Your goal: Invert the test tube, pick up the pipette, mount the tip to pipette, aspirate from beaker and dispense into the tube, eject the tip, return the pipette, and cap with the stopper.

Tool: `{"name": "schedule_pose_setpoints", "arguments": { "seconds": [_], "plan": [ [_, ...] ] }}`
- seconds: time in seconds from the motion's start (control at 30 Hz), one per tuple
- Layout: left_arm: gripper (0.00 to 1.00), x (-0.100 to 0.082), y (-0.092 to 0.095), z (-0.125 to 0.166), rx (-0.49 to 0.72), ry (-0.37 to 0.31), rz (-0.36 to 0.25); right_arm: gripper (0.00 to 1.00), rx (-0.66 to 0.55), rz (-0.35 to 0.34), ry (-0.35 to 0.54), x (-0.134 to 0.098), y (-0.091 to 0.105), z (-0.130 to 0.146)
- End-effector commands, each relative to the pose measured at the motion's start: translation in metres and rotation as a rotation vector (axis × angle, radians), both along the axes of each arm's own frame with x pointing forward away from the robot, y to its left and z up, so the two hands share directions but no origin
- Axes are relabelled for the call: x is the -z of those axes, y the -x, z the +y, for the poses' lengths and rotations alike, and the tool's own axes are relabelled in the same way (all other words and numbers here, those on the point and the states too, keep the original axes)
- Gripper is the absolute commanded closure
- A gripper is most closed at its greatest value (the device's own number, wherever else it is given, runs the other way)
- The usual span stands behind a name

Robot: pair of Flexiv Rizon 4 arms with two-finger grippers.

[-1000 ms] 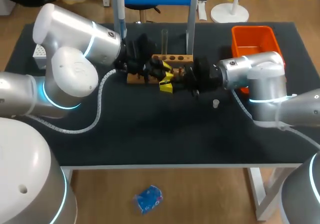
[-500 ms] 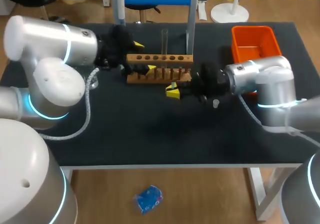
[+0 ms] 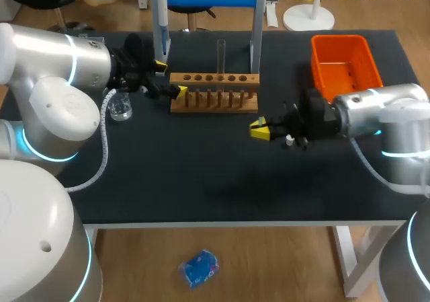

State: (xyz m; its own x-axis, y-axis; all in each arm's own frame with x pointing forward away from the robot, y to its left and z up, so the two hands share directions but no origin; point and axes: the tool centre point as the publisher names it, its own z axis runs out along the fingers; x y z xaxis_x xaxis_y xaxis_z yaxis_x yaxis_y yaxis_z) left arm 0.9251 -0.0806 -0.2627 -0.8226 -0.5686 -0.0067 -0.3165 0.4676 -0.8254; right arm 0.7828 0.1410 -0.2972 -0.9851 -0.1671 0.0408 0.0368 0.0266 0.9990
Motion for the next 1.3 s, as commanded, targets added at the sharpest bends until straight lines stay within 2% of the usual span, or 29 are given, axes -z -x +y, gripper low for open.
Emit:
{"name": "schedule_pose_setpoints", "arguments": {
  "seconds": [0.03, 0.33, 0.87, 0.93, 0.97, 1.03, 1.07, 1.13, 1.17, 1.3],
  "plan": [
    [0.0, 0.007, -0.007, 0.002, -0.004, 0.014, -0.01, 1.0, 0.032, 0.002, 0.008, -0.003, 0.014, -0.024],
    [0.0, 0.007, -0.019, 0.013, -0.065, 0.023, -0.025, 1.0, 0.052, 0.014, 0.01, 0.006, 0.021, -0.059],
    [0.0, 0.007, -0.019, 0.013, -0.065, 0.023, -0.025, 1.0, 0.048, 0.013, 0.015, 0.006, 0.022, -0.059],
    [0.0, 0.003, -0.028, 0.011, -0.142, -0.051, -0.072, 1.0, 0.048, 0.013, 0.015, 0.006, 0.022, -0.059],
    [0.0, -0.002, -0.032, 0.012, -0.15, 0.007, -0.073, 1.0, 0.048, 0.013, 0.015, 0.006, 0.022, -0.059],
    [0.0, -0.01, -0.043, 0.016, -0.251, -0.007, -0.123, 1.0, 0.048, 0.013, 0.015, 0.006, 0.022, -0.059],
    [0.0, -0.013, -0.047, 0.018, -0.264, 0.052, -0.125, 1.0, 0.048, 0.013, 0.015, 0.006, 0.022, -0.059],
    [0.0, -0.016, -0.056, 0.019, -0.344, 0.032, -0.179, 1.0, 0.048, 0.013, 0.015, 0.006, 0.022, -0.059],
    [0.0, -0.019, -0.059, 0.018, -0.346, 0.077, -0.176, 1.0, 0.048, 0.013, 0.015, 0.006, 0.022, -0.059],
    [0.0, -0.022, -0.081, 0.017, -0.435, 0.143, -0.193, 1.0, 0.048, 0.013, 0.015, 0.006, 0.022, -0.059]
  ]
}}
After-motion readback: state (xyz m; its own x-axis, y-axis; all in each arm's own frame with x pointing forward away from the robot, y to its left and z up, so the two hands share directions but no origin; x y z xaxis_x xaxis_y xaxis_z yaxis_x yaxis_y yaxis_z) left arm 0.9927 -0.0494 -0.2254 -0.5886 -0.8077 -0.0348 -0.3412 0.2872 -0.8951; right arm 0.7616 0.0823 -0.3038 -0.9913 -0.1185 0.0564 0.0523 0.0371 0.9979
